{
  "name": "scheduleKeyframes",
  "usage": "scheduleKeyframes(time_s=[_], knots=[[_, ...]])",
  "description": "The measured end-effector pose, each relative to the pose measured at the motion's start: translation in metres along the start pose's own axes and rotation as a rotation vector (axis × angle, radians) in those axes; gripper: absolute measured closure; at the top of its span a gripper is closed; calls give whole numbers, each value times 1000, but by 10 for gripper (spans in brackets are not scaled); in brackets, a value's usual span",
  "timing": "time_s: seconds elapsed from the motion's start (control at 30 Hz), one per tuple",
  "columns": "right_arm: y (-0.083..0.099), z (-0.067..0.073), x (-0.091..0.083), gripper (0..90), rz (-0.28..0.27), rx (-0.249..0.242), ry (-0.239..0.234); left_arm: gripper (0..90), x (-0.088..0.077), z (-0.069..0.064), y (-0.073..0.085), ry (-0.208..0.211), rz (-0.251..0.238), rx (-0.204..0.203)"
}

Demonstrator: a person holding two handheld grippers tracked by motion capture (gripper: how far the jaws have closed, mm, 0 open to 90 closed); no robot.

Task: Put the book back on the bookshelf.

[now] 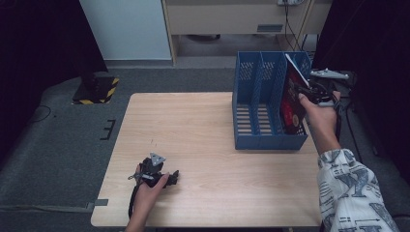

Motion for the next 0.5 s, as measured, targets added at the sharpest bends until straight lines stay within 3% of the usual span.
scheduleKeyframes(time_s=[0.13,0.37,0.5], knots=[[-6,2,0,720,-11,3,-3,0,0,0,0,0,0,0],[-9,4,1,858,19,-18,12,0,0,0,0,1,0,2],[-10,4,3,870,27,-20,24,0,0,0,0,2,1,3]])
Point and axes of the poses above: each handheld gripper's, and its own axes: x roughly forward along the jaws, y roughly out of its underside, z roughly to its left, the point moved 6 cm from there along x, roughly forward along the jaws, and after that the axes turned 7 degrees about -x, right-handed, at the moved point
